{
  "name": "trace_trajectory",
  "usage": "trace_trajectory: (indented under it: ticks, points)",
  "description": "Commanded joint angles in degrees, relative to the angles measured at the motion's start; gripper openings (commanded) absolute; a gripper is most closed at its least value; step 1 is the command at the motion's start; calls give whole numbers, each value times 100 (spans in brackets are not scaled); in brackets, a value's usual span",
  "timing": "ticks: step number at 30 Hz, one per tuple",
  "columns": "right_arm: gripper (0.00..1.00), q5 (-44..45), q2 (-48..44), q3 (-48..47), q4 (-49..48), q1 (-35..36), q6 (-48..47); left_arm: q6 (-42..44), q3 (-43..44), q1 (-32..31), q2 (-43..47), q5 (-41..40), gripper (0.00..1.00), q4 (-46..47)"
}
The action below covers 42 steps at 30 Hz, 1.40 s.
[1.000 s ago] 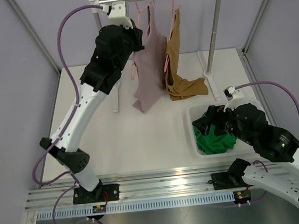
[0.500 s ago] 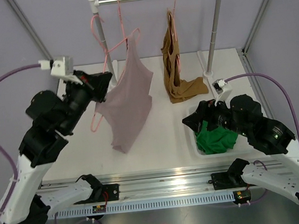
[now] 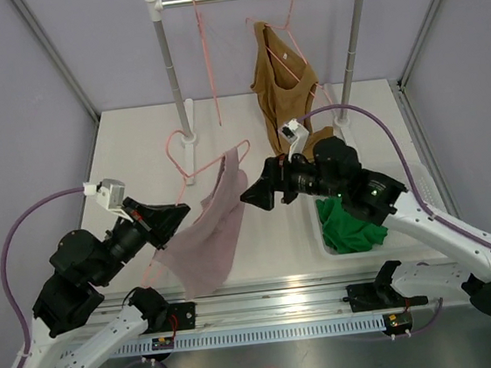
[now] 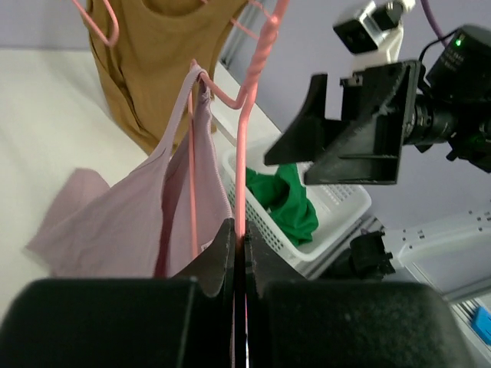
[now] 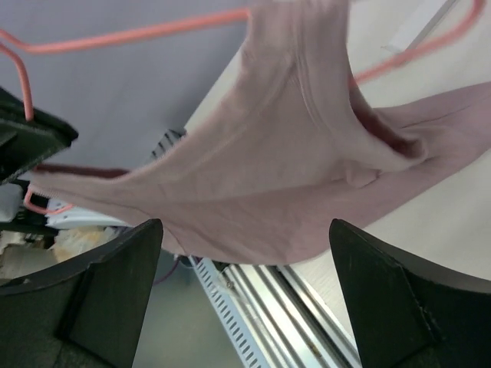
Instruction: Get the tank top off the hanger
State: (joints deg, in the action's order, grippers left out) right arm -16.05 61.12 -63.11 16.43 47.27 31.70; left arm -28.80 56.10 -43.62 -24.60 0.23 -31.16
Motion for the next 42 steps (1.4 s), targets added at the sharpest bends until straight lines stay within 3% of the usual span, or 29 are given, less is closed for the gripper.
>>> trace_trajectory:
  ticks: [1,6,8,13,18,22,24,25,30,35,42]
  points:
    - [96,1172,390,-218,-755,597,-251,-512,-449,-15,218,601,0,470]
    - [87,2411,1234,-666,-588,889,-498,-750,-933,-15,456,566,0,611]
    - [76,2650,1498,-807,-492,925,-551,-742,-934,-15,500,513,0,541]
    - [66,3099,1824,-922,-324,960,-630,-706,-943,-15,579,373,0,426]
    - [40,3521,2035,-1010,-175,960,-762,-689,-978,-15,570,259,0,348]
    - [37,3530,1983,-905,-210,960,-788,-601,-934,-24,526,-5,0,66]
    - [22,3574,1983,-878,-193,951,-824,-574,-925,-15,526,3,0,-4]
    - [0,3609,1974,-870,-175,951,-893,-574,-934,-15,526,3,0,-31]
    - [0,4101,1991,-939,45,837,-999,-469,-899,-15,570,196,0,-136]
    - [0,4321,2132,-1054,388,47,-1105,-346,-829,-15,658,575,0,-241]
    - [0,3822,2150,-817,441,-262,-1079,-337,-784,-15,966,540,0,65]
